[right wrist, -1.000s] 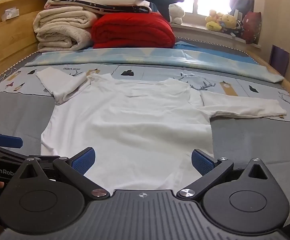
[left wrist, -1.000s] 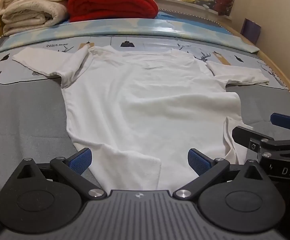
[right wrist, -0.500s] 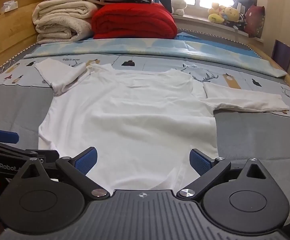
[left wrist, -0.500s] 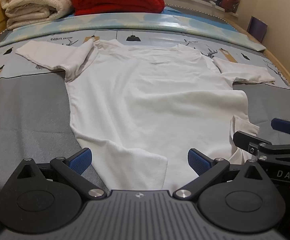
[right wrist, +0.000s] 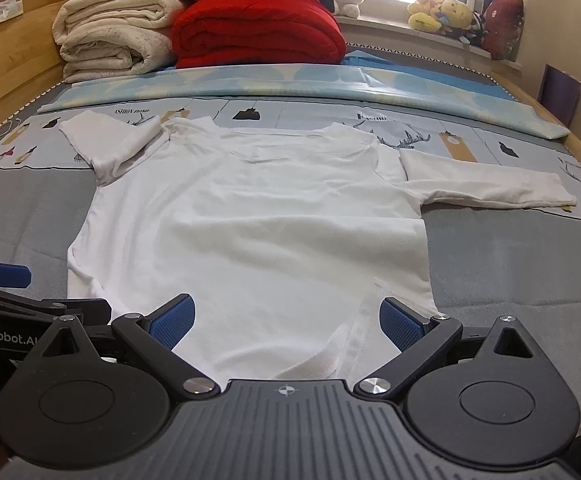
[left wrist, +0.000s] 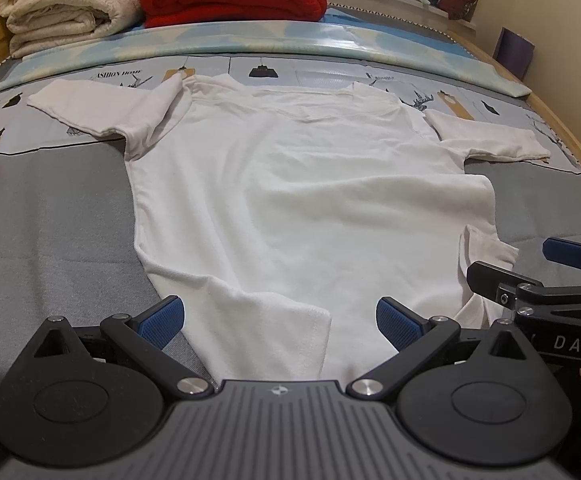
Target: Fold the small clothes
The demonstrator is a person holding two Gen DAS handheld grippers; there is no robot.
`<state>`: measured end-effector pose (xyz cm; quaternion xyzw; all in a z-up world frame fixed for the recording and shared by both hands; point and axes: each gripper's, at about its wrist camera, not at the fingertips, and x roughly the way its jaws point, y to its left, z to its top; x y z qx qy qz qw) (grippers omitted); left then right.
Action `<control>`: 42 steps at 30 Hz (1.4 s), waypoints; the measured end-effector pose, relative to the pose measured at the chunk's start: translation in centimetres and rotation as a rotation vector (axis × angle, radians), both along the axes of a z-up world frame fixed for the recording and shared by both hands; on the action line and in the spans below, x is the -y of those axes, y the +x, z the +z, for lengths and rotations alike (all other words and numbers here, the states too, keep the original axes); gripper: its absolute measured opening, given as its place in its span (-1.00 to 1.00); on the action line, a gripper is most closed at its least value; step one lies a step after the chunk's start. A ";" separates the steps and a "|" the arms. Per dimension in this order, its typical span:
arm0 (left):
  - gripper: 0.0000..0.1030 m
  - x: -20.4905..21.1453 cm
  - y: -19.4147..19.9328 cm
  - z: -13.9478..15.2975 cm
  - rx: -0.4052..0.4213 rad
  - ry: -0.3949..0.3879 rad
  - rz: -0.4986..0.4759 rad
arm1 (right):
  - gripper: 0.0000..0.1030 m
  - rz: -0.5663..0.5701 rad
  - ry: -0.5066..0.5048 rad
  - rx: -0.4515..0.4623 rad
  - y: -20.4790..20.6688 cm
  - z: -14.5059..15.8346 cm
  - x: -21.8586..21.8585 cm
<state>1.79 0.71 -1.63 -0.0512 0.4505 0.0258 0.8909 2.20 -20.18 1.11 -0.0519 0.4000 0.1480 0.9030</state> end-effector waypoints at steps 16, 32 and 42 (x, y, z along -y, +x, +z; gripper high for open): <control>0.99 -0.2 -0.2 0.1 -0.007 -0.001 0.007 | 0.91 0.010 -0.003 -0.009 0.1 -0.1 -0.2; 0.93 -3.2 0.3 0.8 0.019 -0.052 0.102 | 0.66 -0.131 0.004 0.099 0.9 1.4 2.1; -0.29 -4.7 0.1 0.3 -0.034 -0.138 0.060 | -0.37 -0.328 0.169 0.007 2.6 0.6 7.8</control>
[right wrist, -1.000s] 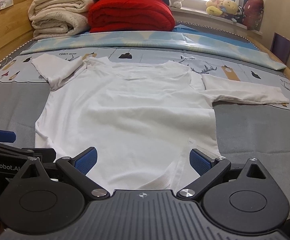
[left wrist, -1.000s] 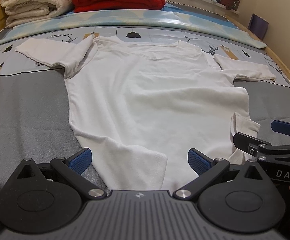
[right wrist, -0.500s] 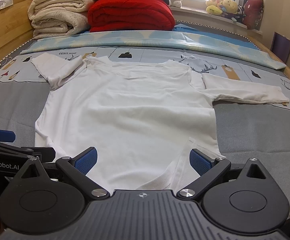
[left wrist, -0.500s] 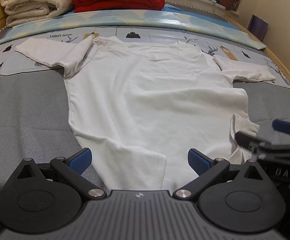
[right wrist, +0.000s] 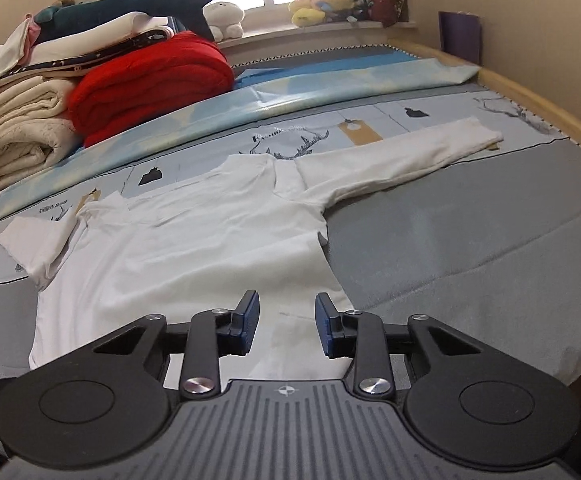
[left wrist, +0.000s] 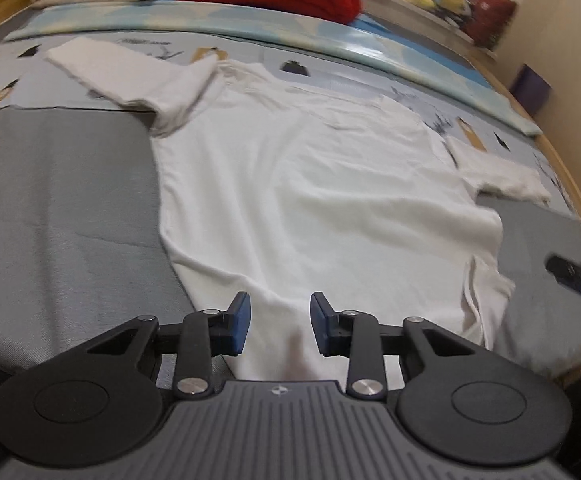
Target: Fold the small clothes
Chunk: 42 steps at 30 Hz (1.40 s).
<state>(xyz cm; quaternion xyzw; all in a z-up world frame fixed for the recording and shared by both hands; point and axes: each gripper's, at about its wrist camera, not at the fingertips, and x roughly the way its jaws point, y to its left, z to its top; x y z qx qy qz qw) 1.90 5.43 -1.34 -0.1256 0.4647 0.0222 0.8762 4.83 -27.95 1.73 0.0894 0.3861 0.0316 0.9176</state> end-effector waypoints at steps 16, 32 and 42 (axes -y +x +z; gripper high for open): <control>0.33 5.6 2.8 -4.1 -0.114 0.116 -0.189 | 0.04 0.102 -0.071 -0.194 4.2 -5.7 -2.0; -0.92 3.4 0.2 -3.7 -0.094 0.234 -0.178 | -0.98 0.035 -0.124 -0.199 3.6 -6.4 -1.0; -0.82 -4.3 -5.4 -1.1 -0.142 0.045 0.029 | -0.99 -0.010 -0.045 -0.168 -2.1 -3.3 4.4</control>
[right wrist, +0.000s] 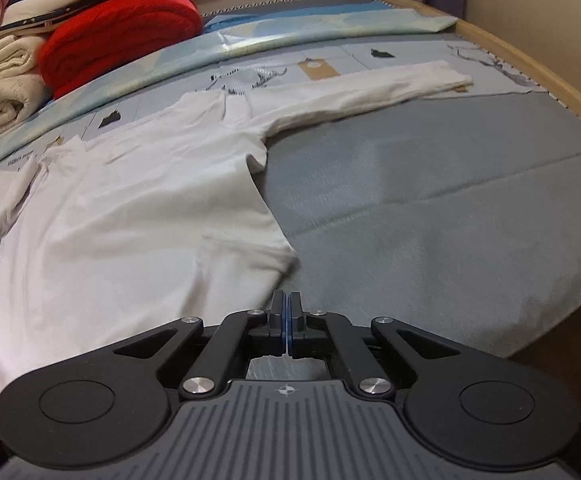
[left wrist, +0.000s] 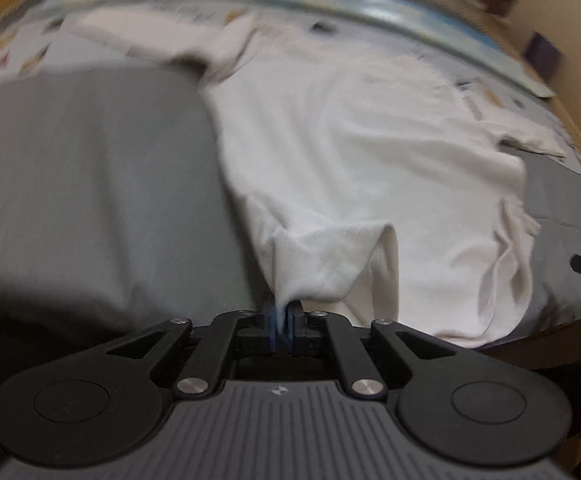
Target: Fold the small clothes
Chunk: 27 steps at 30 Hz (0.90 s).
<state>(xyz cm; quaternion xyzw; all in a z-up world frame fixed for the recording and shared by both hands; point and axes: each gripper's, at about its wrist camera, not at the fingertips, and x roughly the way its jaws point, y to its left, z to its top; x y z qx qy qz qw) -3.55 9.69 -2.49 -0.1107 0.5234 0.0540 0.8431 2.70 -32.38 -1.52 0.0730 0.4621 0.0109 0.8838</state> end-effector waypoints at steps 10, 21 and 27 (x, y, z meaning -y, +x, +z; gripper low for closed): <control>-0.01 -1.9 0.7 2.4 0.156 -0.067 0.130 | -0.24 0.079 0.047 0.058 3.4 -1.0 -3.6; -0.01 -2.4 3.5 -1.1 0.043 -0.034 0.135 | -0.06 0.117 -0.119 -0.062 8.8 -5.7 -8.6; -0.01 -2.2 4.2 -2.4 -0.024 -0.033 0.144 | -0.95 0.026 -0.096 -0.037 7.5 -4.3 -6.0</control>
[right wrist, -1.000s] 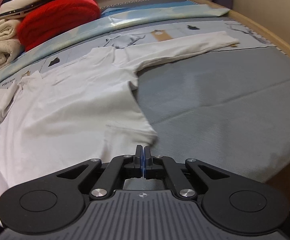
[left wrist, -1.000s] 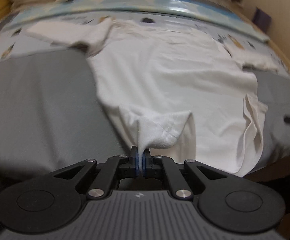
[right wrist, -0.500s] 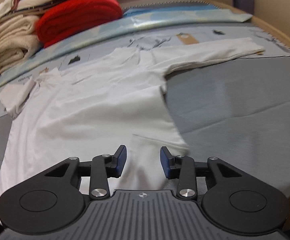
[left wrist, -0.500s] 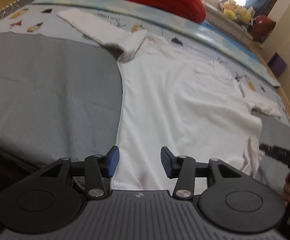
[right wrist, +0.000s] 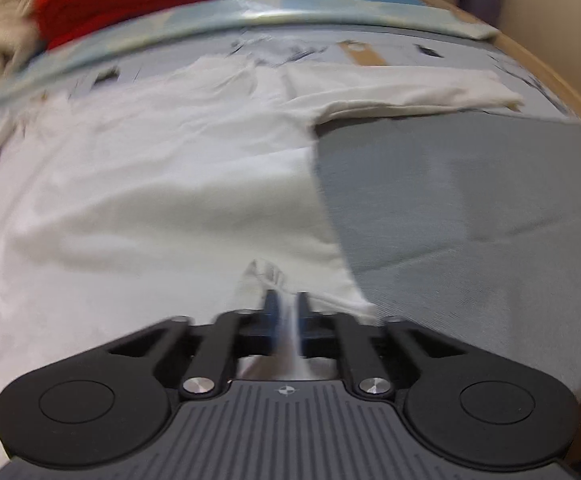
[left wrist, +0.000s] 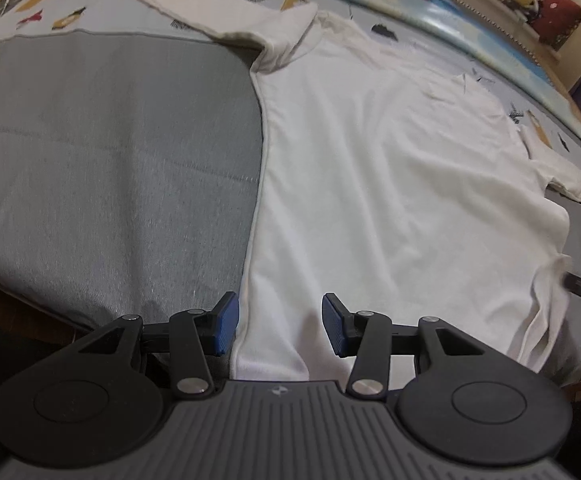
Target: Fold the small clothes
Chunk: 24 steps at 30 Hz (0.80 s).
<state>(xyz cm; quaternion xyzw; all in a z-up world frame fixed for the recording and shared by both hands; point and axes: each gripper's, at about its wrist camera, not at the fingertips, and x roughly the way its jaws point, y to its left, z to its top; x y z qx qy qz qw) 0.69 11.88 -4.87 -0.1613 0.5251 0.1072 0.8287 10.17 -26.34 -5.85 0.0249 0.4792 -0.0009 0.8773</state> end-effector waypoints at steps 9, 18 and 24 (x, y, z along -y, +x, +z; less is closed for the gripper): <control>-0.01 -0.9 -0.2 -1.6 -0.104 -0.045 0.057 | -0.95 -0.262 0.169 -0.115 -7.5 2.3 10.5; -0.04 -1.6 -1.0 -2.6 -0.150 -0.121 0.098 | -0.28 -0.337 0.320 -0.071 -7.9 2.1 13.4; -0.86 -1.8 -1.7 -2.8 -0.158 -0.122 0.064 | -0.09 -0.280 0.224 -0.124 -5.1 -0.2 11.1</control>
